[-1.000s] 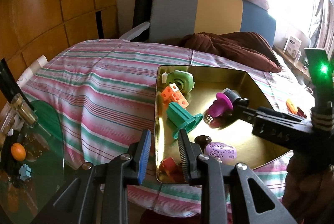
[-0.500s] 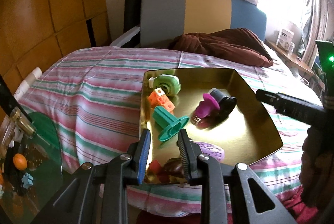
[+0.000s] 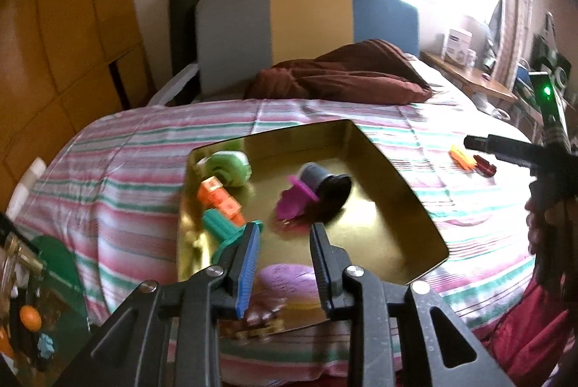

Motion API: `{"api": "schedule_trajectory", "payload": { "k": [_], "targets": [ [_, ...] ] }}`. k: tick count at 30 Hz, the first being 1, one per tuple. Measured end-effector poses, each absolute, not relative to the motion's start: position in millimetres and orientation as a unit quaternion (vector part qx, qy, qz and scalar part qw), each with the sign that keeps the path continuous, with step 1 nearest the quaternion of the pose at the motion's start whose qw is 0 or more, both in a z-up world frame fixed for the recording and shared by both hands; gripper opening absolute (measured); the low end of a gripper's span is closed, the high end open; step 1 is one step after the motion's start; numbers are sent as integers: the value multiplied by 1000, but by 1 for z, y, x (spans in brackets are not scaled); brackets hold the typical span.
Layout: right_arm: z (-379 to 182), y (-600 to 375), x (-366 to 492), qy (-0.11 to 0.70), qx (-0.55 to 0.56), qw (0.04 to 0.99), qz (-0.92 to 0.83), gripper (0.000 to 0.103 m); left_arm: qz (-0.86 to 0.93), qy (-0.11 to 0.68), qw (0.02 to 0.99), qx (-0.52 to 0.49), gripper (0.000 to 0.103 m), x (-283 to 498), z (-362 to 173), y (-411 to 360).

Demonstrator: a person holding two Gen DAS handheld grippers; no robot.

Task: Organize rigid objects
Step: 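Move both tools back toward the yellow clip and red cylinder, then grasp the yellow plastic clip with the left tool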

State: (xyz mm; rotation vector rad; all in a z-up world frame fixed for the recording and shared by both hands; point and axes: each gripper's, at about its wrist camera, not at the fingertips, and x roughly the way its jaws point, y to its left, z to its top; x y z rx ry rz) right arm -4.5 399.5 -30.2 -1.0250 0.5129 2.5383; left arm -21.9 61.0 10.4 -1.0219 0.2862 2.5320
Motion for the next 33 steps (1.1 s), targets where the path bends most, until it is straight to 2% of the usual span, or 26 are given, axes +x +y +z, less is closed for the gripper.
{"api": "schedule_trajectory", "payload": {
  "k": [8, 14, 16, 18, 22, 33],
  "targets": [
    [-33, 485, 22, 216, -333, 270, 877, 93, 888, 138, 244, -363, 30, -19, 11, 108],
    [-63, 539, 52, 276, -330, 349, 833, 94, 876, 162, 273, -364, 32, -15, 8, 143],
    [-70, 555, 60, 334, -322, 350, 814, 94, 869, 165, 287, -368, 34, -15, 6, 157],
    [-71, 562, 67, 358, -311, 354, 806, 95, 863, 169, 295, -374, 35, -16, 3, 168],
    [-73, 566, 71, 380, -307, 349, 800, 97, 849, 179, 309, -390, 35, -20, -4, 192],
    [-80, 576, 85, 447, -279, 348, 775, 97, 800, 144, 364, -455, 35, -41, -20, 260]
  ]
}}
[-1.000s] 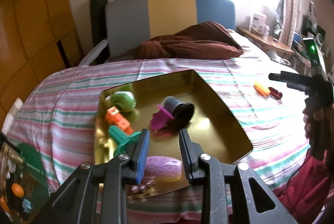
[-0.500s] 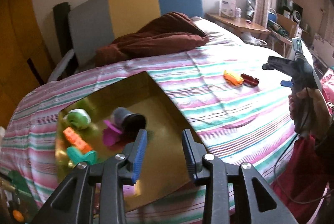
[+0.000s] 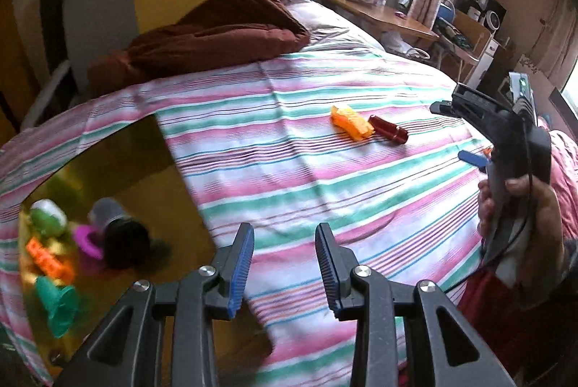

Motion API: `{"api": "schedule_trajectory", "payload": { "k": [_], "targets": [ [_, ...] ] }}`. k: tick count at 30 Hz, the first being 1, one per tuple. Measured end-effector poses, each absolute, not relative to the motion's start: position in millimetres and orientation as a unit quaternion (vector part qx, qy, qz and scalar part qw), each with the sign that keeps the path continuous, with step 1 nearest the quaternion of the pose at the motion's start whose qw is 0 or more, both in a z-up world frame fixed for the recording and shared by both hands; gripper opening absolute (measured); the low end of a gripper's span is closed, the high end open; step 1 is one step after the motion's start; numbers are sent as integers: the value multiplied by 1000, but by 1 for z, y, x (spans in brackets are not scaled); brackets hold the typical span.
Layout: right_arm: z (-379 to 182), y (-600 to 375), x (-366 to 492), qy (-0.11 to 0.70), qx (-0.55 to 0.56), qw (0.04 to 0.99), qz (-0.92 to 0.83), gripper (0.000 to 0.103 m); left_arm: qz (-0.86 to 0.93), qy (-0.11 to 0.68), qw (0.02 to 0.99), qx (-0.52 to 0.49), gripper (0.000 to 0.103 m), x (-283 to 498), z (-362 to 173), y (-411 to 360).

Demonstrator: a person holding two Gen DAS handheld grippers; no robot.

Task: Organize rigid objects
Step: 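Grasp the yellow plastic clip with the left tool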

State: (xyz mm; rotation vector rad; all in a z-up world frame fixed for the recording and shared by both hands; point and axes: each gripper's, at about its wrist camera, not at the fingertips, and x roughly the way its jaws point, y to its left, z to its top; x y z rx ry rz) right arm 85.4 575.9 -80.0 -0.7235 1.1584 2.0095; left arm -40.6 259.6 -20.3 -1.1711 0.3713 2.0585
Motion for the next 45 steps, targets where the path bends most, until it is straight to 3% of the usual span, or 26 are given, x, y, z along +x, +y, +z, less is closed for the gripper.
{"api": "schedule_trajectory", "payload": {
  "k": [7, 22, 28, 32, 36, 45],
  "targets": [
    [-81, 579, 90, 471, -266, 340, 770, 98, 752, 101, 392, -520, 35, -69, -43, 327],
    [-82, 576, 85, 495, -264, 304, 770, 100, 738, 27, 351, -575, 39, -138, -84, 453],
    [-83, 576, 83, 501, -263, 295, 770, 100, 740, 42, 324, -588, 39, -150, -109, 481],
    [-84, 577, 84, 505, -262, 291, 769, 100, 747, 60, 325, -577, 38, -146, -118, 486],
    [-83, 577, 84, 501, -264, 291, 771, 100, 739, 94, 337, -575, 29, -134, -119, 475],
    [-90, 579, 84, 499, -281, 300, 763, 100, 723, 127, 370, -570, 29, -101, -119, 410]
  ]
}}
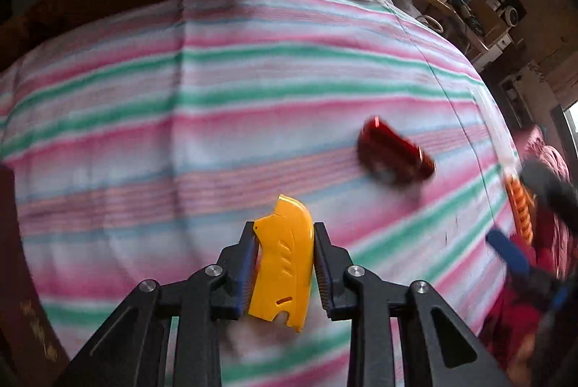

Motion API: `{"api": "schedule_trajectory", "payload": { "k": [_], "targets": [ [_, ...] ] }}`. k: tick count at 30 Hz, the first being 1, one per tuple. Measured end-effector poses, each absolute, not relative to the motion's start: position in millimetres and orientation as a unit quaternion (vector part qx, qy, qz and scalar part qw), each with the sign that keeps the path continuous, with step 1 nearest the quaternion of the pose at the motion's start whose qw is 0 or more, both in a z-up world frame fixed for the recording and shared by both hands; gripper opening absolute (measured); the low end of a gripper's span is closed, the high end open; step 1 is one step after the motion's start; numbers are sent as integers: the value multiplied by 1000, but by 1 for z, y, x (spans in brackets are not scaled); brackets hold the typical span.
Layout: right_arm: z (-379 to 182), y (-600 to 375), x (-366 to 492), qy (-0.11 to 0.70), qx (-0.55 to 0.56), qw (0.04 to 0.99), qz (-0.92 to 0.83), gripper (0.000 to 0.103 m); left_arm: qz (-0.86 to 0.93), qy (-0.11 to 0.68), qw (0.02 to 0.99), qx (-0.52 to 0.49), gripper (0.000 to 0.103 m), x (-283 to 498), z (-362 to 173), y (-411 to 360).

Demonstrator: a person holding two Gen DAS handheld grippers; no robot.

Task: Organize rigid objects
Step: 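Grasp the yellow plastic clip with the left tool, then grasp the red metal cylinder with the right tool while the left tool holds the yellow clip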

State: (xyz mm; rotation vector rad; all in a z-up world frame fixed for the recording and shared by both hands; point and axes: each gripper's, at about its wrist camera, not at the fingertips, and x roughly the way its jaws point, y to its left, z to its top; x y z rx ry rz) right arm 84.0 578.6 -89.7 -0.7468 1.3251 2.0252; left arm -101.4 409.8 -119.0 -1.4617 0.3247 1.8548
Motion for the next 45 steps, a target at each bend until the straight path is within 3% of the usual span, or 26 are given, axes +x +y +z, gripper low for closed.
{"api": "schedule_trajectory", "payload": {
  "k": [10, 19, 27, 31, 32, 33, 35, 41, 45],
  "targets": [
    [-100, 576, 72, 479, -325, 317, 751, 102, 747, 170, 382, -516, 29, -48, -117, 359],
    [-102, 587, 12, 465, -367, 302, 747, 103, 742, 122, 391, -531, 28, -53, -119, 343],
    [-126, 598, -16, 442, -396, 345, 727, 103, 741, 102, 392, -536, 28, -54, -120, 340],
    [-127, 595, -29, 395, -416, 358, 737, 103, 741, 97, 394, -536, 29, -55, -120, 339],
    [-128, 592, -35, 371, -435, 357, 739, 97, 741, 94, 393, -537, 29, -55, -120, 339],
    [-129, 585, -42, 327, -462, 360, 742, 75, 741, 92, 392, -537, 29, -55, -120, 339],
    [-127, 573, -45, 266, -483, 361, 752, 75, 743, 91, 391, -536, 29, -54, -120, 339],
    [-126, 544, -18, 250, -506, 301, 768, 75, 752, 99, 395, -519, 29, -48, -120, 339],
    [-130, 512, -8, 157, -522, 259, 797, 78, 755, 111, 389, -516, 28, -41, -116, 339]
  ]
}}
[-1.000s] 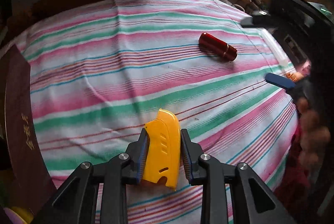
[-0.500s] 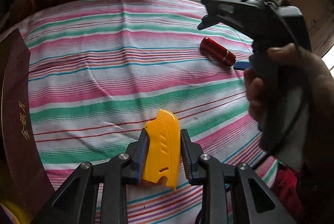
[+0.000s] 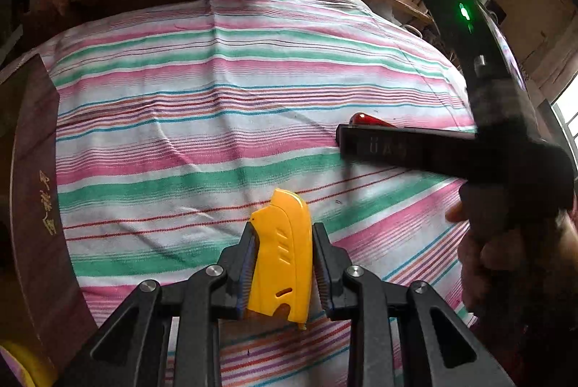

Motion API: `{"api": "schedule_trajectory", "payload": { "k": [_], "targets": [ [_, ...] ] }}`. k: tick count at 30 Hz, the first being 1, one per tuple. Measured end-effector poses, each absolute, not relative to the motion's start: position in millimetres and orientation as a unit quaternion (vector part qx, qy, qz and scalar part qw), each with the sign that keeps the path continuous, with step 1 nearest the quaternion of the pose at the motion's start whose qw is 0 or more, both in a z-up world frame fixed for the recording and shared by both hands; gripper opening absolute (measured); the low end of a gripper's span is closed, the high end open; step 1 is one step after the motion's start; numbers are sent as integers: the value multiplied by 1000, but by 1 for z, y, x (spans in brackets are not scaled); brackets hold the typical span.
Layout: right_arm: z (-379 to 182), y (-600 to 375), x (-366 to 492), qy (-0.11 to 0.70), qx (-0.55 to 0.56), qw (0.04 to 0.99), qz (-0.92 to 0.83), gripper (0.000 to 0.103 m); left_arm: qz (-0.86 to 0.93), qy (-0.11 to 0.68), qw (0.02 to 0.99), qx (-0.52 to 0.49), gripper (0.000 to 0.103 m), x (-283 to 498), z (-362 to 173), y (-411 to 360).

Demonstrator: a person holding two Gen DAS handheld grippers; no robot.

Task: Organize rigid objects
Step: 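Grasp the red metal cylinder with the right tool while the left tool holds the yellow clip, then carry the yellow clip into the gold tray and open the left tool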

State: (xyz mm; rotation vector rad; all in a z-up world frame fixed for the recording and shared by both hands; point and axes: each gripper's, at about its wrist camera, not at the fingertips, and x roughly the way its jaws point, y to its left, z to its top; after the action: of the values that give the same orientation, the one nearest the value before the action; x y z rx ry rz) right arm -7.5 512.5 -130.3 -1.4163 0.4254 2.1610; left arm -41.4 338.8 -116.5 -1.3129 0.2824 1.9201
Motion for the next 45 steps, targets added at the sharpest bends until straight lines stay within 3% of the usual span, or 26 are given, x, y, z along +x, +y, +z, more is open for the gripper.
{"api": "schedule_trajectory", "payload": {
  "k": [25, 45],
  "targets": [
    [-139, 510, -32, 111, -481, 263, 829, 78, 843, 99, 355, -391, 29, -3, -18, 237],
    [-140, 509, -30, 115, -467, 269, 834, 79, 888, 57, 244, -386, 29, -36, -12, 135]
  ]
}}
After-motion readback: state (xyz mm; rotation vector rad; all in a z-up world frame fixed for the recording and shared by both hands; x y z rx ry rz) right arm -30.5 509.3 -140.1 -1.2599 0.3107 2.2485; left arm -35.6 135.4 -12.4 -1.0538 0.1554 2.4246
